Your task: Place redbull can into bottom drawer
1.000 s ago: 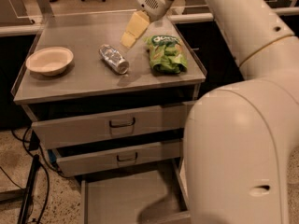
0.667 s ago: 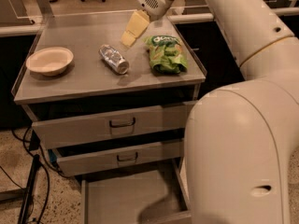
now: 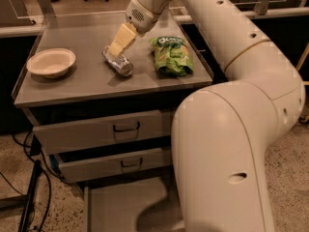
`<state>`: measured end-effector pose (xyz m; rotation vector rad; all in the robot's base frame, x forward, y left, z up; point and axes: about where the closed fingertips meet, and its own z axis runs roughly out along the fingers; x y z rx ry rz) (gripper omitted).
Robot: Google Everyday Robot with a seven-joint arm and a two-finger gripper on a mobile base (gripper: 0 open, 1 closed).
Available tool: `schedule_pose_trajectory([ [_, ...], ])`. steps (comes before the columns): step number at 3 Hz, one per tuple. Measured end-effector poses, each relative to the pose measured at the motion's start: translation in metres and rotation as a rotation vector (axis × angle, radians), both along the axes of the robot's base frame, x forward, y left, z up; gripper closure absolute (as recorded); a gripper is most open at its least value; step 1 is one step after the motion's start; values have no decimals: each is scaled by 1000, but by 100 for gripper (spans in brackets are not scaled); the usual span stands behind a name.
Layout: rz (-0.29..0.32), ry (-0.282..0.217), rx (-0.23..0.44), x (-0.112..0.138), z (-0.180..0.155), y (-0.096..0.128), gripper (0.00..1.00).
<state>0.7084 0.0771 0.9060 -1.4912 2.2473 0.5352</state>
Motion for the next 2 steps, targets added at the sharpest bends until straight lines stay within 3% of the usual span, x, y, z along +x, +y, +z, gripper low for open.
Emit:
schedule_pose_trajectory([
  [1, -19, 72, -13, 13, -26, 15, 0],
  [2, -30, 69, -15, 18, -33, 19, 0],
])
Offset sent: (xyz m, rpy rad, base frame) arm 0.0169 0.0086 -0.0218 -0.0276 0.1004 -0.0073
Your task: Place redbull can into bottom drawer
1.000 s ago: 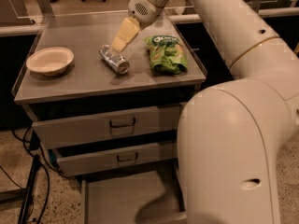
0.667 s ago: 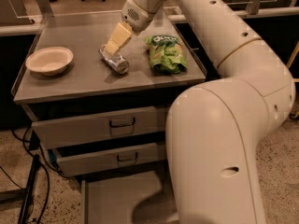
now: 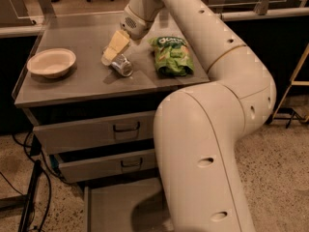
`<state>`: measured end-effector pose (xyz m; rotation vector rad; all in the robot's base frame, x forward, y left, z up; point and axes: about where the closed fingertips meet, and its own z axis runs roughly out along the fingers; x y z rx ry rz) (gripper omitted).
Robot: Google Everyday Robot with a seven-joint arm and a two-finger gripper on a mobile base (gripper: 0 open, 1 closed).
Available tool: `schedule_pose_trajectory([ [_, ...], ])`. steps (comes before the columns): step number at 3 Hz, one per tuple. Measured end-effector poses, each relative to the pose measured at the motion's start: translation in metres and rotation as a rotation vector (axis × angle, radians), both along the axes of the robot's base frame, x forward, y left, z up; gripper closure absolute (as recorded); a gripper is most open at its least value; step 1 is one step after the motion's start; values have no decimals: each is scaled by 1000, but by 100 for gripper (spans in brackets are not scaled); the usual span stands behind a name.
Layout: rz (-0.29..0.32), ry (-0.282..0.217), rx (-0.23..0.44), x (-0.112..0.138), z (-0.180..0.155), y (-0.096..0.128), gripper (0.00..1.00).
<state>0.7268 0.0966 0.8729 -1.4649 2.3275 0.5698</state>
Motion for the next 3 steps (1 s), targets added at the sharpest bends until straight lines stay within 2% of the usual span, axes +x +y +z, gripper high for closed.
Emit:
schedule_pose_trajectory([
  [3, -57, 62, -44, 18, -33, 3, 0],
])
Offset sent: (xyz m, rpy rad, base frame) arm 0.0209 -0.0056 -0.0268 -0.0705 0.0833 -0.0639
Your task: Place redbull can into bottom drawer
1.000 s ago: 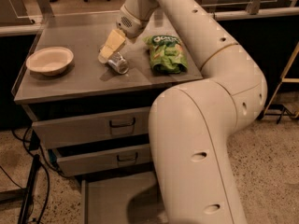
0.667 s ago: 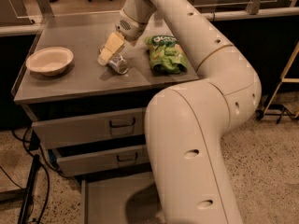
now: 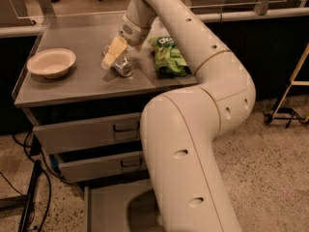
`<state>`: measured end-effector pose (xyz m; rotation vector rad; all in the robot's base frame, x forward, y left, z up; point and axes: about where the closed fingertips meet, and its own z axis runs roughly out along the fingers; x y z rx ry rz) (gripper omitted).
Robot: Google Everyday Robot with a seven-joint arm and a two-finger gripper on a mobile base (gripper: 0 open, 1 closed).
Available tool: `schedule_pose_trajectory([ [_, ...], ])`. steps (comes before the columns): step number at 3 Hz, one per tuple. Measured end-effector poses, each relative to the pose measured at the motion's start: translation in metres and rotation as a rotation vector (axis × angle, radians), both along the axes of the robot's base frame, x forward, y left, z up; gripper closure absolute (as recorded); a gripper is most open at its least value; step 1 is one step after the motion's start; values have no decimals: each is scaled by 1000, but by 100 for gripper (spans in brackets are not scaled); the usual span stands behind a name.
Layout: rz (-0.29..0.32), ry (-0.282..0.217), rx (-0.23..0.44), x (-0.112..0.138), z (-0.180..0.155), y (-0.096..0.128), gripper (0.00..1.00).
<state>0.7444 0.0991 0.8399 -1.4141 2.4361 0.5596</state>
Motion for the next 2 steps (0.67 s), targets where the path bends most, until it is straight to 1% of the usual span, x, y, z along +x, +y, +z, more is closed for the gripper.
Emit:
schedule_pose_trajectory([
  [2, -24, 13, -1, 13, -10, 2, 0],
])
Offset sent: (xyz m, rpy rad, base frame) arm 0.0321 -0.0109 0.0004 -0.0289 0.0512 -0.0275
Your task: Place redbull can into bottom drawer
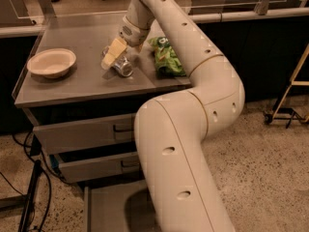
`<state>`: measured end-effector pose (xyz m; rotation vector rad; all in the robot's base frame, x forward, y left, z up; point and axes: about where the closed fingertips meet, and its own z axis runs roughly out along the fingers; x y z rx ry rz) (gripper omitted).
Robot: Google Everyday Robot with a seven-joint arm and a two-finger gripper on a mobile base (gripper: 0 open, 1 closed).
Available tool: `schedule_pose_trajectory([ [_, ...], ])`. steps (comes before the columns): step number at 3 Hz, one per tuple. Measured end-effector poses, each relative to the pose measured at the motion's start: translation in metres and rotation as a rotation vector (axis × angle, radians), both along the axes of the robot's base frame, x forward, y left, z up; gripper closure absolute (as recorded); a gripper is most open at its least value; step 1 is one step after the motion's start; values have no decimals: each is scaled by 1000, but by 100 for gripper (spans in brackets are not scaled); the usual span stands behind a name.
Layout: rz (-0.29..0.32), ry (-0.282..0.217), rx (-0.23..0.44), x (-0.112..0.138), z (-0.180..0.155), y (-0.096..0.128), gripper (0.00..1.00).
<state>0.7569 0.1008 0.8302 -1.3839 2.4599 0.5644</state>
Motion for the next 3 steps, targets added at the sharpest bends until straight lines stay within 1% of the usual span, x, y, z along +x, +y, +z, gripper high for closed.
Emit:
schedule_pose_trajectory([
  [1, -4, -13, 11, 5, -2, 5, 19],
  [3, -8, -20, 19, 9, -4, 10, 65],
])
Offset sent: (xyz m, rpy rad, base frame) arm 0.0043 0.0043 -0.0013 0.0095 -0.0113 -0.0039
